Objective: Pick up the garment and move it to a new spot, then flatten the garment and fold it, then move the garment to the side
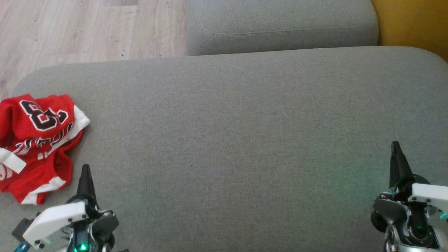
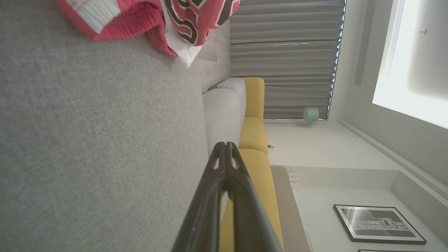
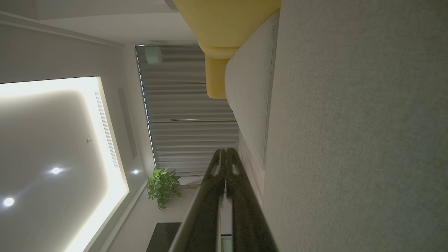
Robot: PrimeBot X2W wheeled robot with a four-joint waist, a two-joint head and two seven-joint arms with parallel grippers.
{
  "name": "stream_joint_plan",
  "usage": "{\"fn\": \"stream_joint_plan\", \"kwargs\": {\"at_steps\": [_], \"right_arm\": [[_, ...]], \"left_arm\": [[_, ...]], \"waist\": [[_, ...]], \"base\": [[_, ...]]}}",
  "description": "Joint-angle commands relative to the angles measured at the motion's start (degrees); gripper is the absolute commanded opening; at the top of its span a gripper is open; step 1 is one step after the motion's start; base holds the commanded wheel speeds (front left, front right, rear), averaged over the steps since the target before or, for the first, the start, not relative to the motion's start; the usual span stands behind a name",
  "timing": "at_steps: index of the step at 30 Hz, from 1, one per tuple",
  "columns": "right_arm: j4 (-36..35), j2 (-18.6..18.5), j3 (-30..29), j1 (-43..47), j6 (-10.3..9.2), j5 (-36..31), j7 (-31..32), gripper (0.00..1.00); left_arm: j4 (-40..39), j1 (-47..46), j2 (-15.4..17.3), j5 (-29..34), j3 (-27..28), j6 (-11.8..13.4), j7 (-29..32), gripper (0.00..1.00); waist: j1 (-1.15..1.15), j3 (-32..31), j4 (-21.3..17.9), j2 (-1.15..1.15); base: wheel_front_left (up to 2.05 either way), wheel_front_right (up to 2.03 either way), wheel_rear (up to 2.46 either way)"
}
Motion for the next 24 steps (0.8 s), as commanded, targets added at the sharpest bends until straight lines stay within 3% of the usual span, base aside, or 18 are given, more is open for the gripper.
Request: {"fn": "stream_joint_plan", "kwargs": {"at_steps": [1, 11, 12, 24], "right_arm": [[-2.31, -0.30, 1.19, -1.39, -0.03, 0.40, 0.33, 0.00], [-2.31, -0.30, 1.19, -1.39, -0.03, 0.40, 0.33, 0.00], [0.23, 0.02, 0.02, 0.01, 0.00, -0.01, -0.01, 1.00], [1.93, -0.50, 1.76, -0.31, 0.00, -1.74, -1.48, 1.00]], "left_arm": [[-2.14, -1.00, 0.36, -0.30, 2.27, -0.36, 0.40, 0.00], [-2.14, -1.00, 0.36, -0.30, 2.27, -0.36, 0.40, 0.00], [0.18, 0.01, -0.01, 0.01, -0.07, 0.05, -0.03, 1.00], [2.21, -0.11, 0.39, 3.02, -0.65, 0.03, -1.61, 1.00]], "waist": [[0.00, 0.00, 0.00, 0.00], [0.00, 0.00, 0.00, 0.00], [0.00, 0.00, 0.00, 0.00], [0.00, 0.22, -0.14, 0.00]], "base": [[0.00, 0.00, 0.00], [0.00, 0.00, 0.00], [0.00, 0.00, 0.00], [0.00, 0.00, 0.00]]}}
